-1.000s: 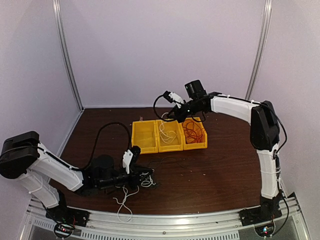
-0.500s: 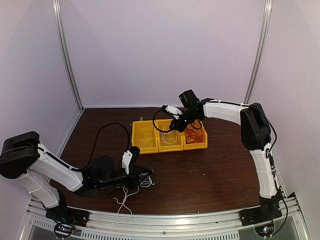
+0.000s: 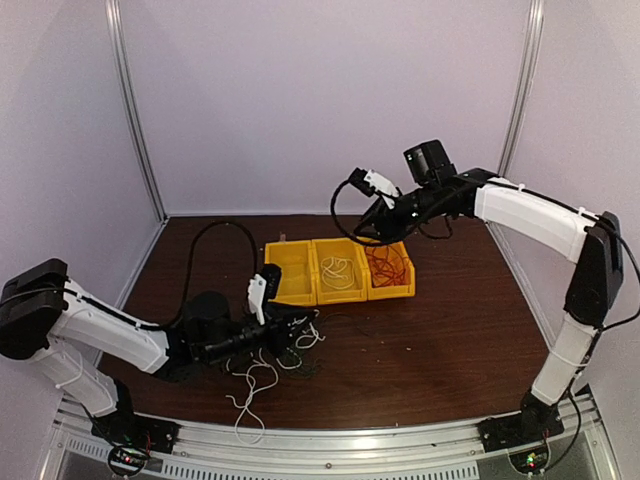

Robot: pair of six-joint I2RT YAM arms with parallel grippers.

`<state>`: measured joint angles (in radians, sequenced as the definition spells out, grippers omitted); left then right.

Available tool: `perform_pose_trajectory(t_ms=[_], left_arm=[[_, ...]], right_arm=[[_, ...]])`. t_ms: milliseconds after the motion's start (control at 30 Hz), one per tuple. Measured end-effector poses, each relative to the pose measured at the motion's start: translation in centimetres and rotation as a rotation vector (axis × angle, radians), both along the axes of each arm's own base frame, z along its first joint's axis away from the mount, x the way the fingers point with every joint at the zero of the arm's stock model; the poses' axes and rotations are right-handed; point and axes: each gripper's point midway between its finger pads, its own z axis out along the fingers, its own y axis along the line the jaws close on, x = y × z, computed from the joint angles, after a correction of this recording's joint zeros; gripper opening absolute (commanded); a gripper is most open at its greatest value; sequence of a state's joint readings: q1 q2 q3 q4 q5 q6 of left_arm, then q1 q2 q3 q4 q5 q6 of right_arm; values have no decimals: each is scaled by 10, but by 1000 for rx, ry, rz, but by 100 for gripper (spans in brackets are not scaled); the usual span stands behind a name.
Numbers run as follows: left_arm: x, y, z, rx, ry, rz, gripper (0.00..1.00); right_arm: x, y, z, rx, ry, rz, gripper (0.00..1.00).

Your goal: Untangle the cables

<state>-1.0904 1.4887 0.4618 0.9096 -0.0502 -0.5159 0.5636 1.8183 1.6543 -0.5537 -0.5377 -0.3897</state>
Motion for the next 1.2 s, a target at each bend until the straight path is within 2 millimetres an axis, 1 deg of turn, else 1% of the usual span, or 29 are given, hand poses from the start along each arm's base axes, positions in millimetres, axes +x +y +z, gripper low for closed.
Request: perform_pose_trajectory(t_ms=[33, 67, 133, 167, 233, 267, 333, 433, 567, 700, 800, 833, 867, 933, 967, 1000, 1100, 1200], left_arm=[[1, 0, 5, -13, -4, 4, 16], [2, -1, 12, -31, -9, 8, 16], [3, -3, 22, -55, -18, 10, 15], [3, -4, 27, -67, -24, 7, 15], [3, -8, 35, -87, -35, -6, 14], [2, -10, 40, -97, -39, -16, 14], [-1, -14, 47, -114, -47, -44, 13], [-6, -20, 57, -136, -57, -83, 13], [-12, -25, 65, -157, -66, -128, 13], [-16, -27, 66, -160, -65, -156, 13], [-18, -28, 68, -170, -66, -169, 13], [-18, -29, 69, -173, -67, -171, 13], [-18, -29, 69, -174, -66, -173, 13], [-19, -30, 70, -176, -67, -177, 13], [-19, -30, 70, -178, -67, -178, 15], [-19, -30, 71, -178, -68, -178, 17], [-17, -30, 70, -175, -64, -170, 18], [-14, -27, 66, -159, -58, -146, 19]], right_arm=[[-15, -1, 10, 27, 0, 33, 43], [-30, -2, 15, 49, 3, 67, 43], [-55, -1, 13, 68, 22, 126, 44], [-68, 1, 6, 66, 38, 163, 45], [-93, 10, -13, 47, 83, 241, 47], [-100, 13, -21, 39, 100, 270, 48], [-117, 20, -37, 24, 142, 334, 53], [-133, 27, -41, 32, 162, 401, 55], [-143, 34, -35, 69, 158, 460, 56], [-155, 41, -29, 104, 166, 518, 54], [-164, 48, -24, 124, 172, 557, 50], [-167, 50, -23, 133, 179, 570, 46], [-169, 52, -23, 141, 187, 579, 38], [-173, 55, -22, 158, 201, 596, 14], [-174, 55, -21, 165, 207, 599, 4], [-174, 56, -20, 171, 211, 600, 0], [-174, 55, -20, 175, 223, 594, 0], [-169, 50, -18, 179, 228, 576, 0]])
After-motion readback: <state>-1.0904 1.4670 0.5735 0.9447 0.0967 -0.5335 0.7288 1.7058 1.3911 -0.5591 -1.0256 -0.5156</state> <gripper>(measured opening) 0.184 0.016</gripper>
